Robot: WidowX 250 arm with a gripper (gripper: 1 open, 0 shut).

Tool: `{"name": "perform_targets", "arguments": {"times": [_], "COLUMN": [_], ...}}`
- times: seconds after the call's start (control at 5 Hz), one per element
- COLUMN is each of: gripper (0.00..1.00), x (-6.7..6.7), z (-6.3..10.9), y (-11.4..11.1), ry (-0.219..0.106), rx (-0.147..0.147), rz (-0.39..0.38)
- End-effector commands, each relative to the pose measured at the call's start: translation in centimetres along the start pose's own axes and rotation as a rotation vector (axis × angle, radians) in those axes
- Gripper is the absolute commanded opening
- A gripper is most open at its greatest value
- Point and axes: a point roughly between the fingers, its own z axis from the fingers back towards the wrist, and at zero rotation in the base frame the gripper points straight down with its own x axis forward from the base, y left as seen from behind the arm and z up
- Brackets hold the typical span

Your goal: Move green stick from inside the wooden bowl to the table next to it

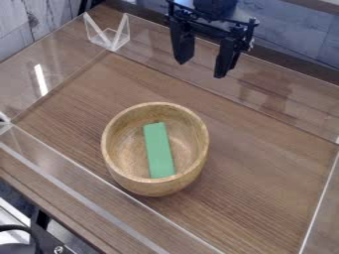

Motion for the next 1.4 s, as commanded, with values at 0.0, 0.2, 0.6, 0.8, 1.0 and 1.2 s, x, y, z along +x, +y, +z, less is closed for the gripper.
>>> {"name": "perform_targets", "arguments": {"times": [0.0,0.2,0.6,0.8,1.0,1.2], "gripper": [1.0,1.0,1.0,1.0,1.0,1.0], "x": [-0.9,-3.2,-5.4,-5.6,-5.8,-6.1], "z": [-1.7,-2.7,-3.0,-3.9,-4.7,-5.4], "y": [0.2,0.5,0.8,0.7,0.7,0.4], "ry": [0.019,0.021,-0.03,-0.032,-0.038,-0.046], "rx": [-0.002,-0.011,-0.033,-0.039,-0.044,-0.052], "rz": [0.015,0.065,0.207,0.269,0.321,0.398]}}
